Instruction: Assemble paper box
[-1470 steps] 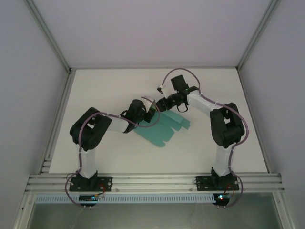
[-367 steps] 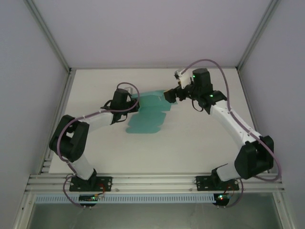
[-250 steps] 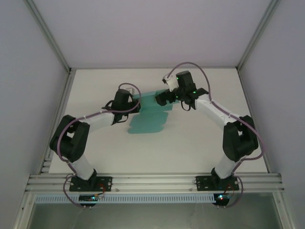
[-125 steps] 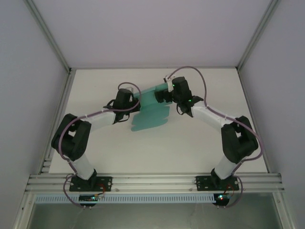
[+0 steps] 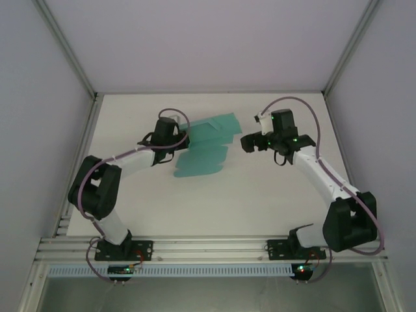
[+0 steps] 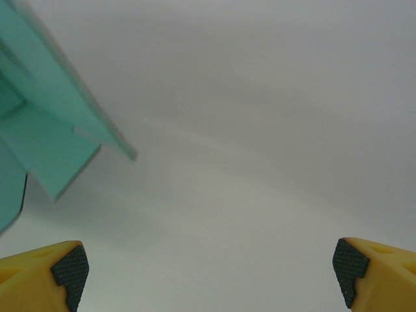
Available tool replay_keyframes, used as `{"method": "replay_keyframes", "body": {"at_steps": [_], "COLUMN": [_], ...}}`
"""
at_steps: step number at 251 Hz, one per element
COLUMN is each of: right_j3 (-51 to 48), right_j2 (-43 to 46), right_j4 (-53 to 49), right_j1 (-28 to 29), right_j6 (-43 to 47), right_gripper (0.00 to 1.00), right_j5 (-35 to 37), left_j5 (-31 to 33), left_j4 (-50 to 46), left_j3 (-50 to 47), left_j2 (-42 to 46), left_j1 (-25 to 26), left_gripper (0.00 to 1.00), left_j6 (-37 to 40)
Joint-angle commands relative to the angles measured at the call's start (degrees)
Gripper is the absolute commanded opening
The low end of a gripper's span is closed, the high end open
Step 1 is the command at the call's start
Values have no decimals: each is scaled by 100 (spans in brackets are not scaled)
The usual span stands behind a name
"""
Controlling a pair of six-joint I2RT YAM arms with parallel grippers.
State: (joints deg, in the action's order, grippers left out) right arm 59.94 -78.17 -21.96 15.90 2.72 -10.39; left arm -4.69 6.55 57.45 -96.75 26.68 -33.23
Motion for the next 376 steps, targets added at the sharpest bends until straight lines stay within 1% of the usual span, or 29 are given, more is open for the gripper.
{"method": "replay_keyframes", "body": {"at_steps": [1, 43, 71, 103, 134, 138, 166, 200, 218, 241, 262, 288, 303, 316, 329, 352, 364, 376], "right_j3": [28, 237, 382, 642, 789, 958, 1243, 1427, 1374, 1327, 1301, 1163, 1072, 949, 870, 500, 398, 378], "right_j2": [-263, -731, -886, -1123, -1400, -1444, -1710, -1992, -2104, -2244, -2297, -2156, -1963, -1720, -1419, -831, -570, -402], "right_j4": [40, 603, 858, 693, 444, 419, 247, 470, 813, 1213, 1360, 1436, 1350, 1264, 1171, 865, 747, 587], "right_j1": [11, 65, 84, 274, 414, 429, 584, 787, 1032, 1296, 1470, 1454, 1353, 1215, 1035, 663, 455, 228], "right_j6": [148, -103, -150, -60, 108, 136, 317, 326, 330, 309, 224, 103, 96, 105, 174, 555, 582, 580], "right_gripper": [99, 99, 99, 99, 99, 99, 99, 100, 99, 99, 99, 99, 99, 99, 99, 99, 99, 97], "right_j5": [-336, -219, -429, -587, -504, -499, -346, 109, 669, 1568, 2096, 2198, 2030, 1736, 1090, -287, -800, -1289], "left_j5": [-168, -254, -268, -339, -388, -396, -436, -507, -524, -558, -565, -486, -370, -310, -255, -227, -194, -206], "left_j4": [-112, -180, -203, -338, -309, -312, -320, -261, -170, -84, -90, -225, -289, -310, -345, -455, -503, -505], "left_j3": [281, 310, 267, 338, 346, 355, 414, 473, 501, 539, 562, 541, 485, 425, 375, 308, 286, 255], "left_j2": [78, 35, 22, -90, -164, -168, -226, -237, -259, -308, -348, -321, -276, -227, -172, -73, -16, 24], "left_j1": [-9, 4, 2, 52, 126, 132, 196, 240, 257, 265, 266, 268, 268, 255, 237, 207, 202, 205], "left_gripper": [0, 0, 0, 0, 0, 0, 0, 0, 0, 0, 0, 0, 0, 0, 0, 0, 0, 0], "left_j6": [68, 79, 137, 279, 429, 452, 563, 466, 285, 92, 36, 69, 80, 107, 148, 266, 314, 363]}}
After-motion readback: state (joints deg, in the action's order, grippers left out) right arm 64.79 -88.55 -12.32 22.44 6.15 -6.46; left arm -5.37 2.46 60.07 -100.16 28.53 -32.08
